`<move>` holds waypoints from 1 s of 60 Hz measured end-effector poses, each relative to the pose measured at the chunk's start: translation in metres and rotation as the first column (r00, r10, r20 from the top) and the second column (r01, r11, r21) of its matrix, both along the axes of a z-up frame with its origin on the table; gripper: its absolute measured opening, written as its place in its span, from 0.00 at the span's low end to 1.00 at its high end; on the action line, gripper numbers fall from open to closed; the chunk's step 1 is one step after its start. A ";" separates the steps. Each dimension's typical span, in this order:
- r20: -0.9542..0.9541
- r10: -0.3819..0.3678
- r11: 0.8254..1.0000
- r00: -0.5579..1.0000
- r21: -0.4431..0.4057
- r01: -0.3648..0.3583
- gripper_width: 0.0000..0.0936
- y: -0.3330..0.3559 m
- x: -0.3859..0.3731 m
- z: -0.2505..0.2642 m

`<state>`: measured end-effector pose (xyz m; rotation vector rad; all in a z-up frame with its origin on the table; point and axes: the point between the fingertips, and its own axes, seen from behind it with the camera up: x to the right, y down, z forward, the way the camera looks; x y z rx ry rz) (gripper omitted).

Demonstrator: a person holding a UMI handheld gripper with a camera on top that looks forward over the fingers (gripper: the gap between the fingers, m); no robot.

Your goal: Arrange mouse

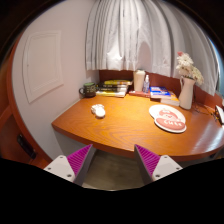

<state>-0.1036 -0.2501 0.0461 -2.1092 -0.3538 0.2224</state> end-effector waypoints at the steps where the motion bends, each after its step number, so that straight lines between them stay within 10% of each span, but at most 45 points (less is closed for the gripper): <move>1: 0.001 -0.003 1.000 1.000 -0.004 0.003 0.89 0.007 -0.009 -0.005; 28: 0.030 -0.074 0.992 0.997 -0.100 0.076 0.90 0.157 -0.143 -0.053; 60: 0.054 -0.276 0.954 0.960 -0.105 0.280 0.77 0.272 -0.118 -0.061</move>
